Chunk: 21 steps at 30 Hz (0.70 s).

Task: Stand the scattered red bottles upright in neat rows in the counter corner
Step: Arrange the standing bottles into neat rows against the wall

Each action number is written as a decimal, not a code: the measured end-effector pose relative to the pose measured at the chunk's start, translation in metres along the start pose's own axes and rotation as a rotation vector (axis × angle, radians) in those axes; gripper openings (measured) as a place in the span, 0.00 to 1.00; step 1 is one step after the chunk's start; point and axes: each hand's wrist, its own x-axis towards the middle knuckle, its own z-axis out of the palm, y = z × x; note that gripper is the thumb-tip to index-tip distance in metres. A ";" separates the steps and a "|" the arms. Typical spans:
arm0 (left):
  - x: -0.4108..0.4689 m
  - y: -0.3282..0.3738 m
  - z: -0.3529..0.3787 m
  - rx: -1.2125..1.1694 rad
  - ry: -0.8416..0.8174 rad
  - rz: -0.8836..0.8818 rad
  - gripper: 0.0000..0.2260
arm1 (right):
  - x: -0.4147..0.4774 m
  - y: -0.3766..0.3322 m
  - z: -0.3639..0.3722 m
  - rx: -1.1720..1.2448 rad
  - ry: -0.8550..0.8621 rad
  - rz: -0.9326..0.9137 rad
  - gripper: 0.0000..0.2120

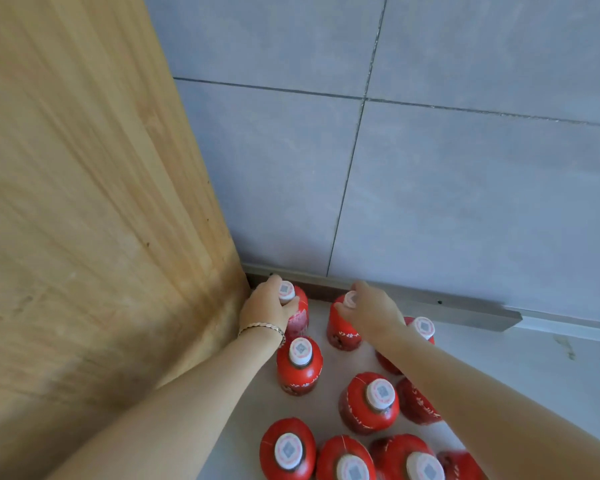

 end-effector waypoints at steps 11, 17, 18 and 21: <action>0.018 -0.009 -0.015 -0.018 0.060 -0.118 0.23 | 0.022 -0.052 0.022 0.083 -0.048 -0.137 0.22; 0.007 -0.004 -0.002 0.018 0.023 -0.210 0.35 | 0.020 -0.039 0.028 0.115 -0.104 -0.064 0.33; 0.008 -0.005 -0.001 -0.033 0.031 -0.212 0.33 | 0.021 -0.036 0.029 0.155 -0.110 -0.072 0.33; 0.011 -0.008 -0.002 -0.065 0.025 -0.190 0.29 | 0.022 -0.031 0.031 0.272 -0.099 -0.088 0.32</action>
